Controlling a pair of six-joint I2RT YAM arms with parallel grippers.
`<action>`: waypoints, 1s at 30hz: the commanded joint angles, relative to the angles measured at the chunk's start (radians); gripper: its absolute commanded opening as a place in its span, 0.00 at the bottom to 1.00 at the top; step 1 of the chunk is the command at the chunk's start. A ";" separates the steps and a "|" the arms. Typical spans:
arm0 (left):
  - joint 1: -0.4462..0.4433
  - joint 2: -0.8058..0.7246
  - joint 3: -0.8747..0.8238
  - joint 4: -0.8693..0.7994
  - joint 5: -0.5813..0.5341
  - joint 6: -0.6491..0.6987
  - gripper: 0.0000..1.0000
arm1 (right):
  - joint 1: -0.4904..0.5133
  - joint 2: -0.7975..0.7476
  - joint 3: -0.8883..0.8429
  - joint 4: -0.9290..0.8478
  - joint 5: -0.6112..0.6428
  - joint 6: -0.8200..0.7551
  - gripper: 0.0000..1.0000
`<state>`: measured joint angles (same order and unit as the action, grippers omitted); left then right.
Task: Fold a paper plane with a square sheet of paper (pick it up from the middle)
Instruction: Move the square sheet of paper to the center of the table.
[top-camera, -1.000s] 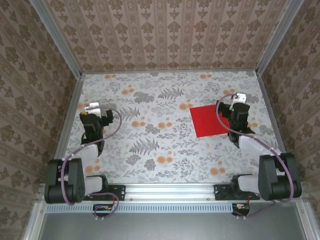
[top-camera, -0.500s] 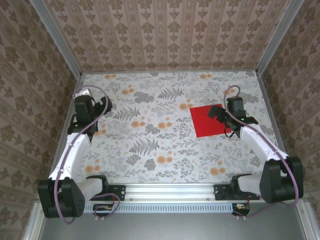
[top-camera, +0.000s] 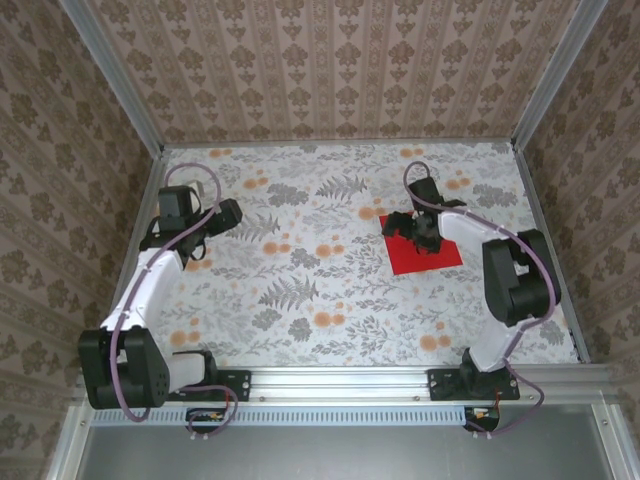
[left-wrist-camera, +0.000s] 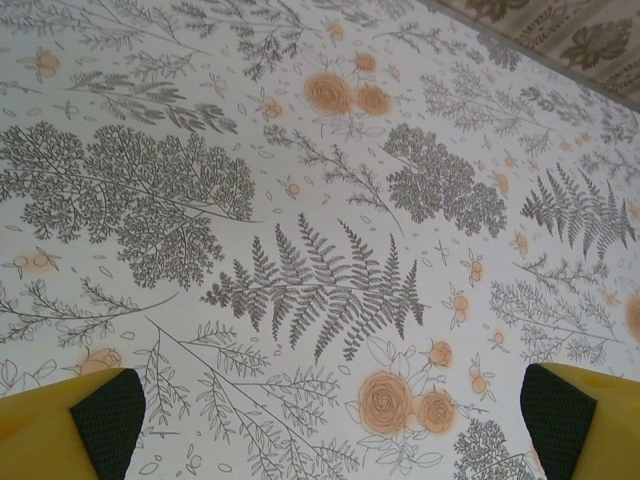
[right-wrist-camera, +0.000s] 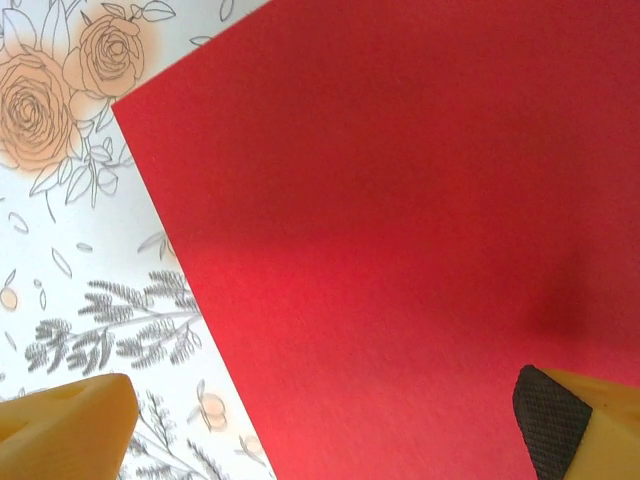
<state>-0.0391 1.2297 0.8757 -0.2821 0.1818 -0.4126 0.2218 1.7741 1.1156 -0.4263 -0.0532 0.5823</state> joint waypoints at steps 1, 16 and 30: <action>-0.005 0.011 0.017 -0.021 0.028 -0.008 1.00 | 0.017 0.055 0.062 -0.066 -0.001 0.006 1.00; -0.007 0.029 0.009 -0.026 0.060 -0.021 1.00 | 0.249 0.091 -0.105 0.003 -0.055 0.194 0.98; -0.014 0.056 0.004 -0.017 0.127 -0.030 1.00 | 0.467 0.011 0.153 -0.338 0.074 -0.055 0.97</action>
<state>-0.0475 1.2747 0.8749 -0.2996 0.2604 -0.4305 0.6964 1.7885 1.1652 -0.5655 -0.0406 0.6926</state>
